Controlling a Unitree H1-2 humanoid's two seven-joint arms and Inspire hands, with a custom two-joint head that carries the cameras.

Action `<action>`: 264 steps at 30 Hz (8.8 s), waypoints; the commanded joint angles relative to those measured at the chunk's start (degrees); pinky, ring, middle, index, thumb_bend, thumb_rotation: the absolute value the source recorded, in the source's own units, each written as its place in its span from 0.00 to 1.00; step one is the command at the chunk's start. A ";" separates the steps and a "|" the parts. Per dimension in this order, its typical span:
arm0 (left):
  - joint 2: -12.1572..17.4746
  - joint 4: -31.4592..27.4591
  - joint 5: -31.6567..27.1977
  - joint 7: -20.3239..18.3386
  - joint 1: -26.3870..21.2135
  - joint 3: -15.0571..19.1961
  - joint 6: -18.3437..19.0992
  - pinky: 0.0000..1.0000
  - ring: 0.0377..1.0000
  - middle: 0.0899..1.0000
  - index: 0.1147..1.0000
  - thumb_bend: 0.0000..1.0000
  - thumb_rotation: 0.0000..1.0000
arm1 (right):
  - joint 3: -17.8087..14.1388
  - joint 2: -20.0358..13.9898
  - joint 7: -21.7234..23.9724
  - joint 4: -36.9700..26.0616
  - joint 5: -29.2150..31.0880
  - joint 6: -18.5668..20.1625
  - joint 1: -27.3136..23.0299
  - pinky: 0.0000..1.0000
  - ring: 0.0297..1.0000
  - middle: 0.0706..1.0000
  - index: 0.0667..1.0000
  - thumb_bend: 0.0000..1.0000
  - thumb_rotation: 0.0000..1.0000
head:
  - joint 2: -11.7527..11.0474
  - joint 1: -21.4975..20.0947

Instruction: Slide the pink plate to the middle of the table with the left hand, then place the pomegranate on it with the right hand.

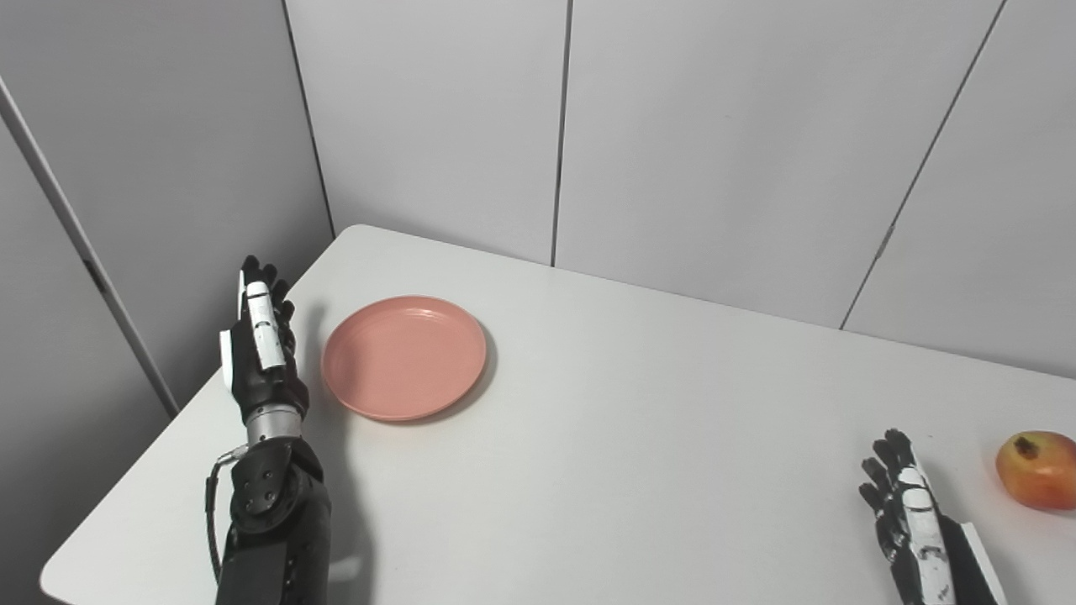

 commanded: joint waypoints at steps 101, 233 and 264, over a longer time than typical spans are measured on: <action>-8.33 11.50 0.73 -9.01 -4.69 -17.19 5.49 0.92 0.92 0.92 0.91 0.39 1.00 | 0.44 0.09 -0.03 -1.48 -0.50 -1.73 -1.10 1.00 0.98 1.00 0.99 0.14 1.00 | 1.06 -2.74; -9.46 6.29 -3.83 -23.94 2.47 -21.84 9.79 0.96 0.94 0.95 0.95 0.34 1.00 | -3.20 -8.95 -12.28 -14.05 -39.34 3.49 -9.92 0.82 0.86 0.87 0.88 0.70 0.78 | -1.46 -46.91; -7.84 7.05 -6.53 -25.86 1.78 -21.25 10.46 1.00 0.97 0.97 0.97 0.35 1.00 | -3.96 -16.71 -8.97 -0.71 -47.55 8.00 -13.27 0.71 0.87 0.96 0.97 0.95 0.44 | 2.05 -48.24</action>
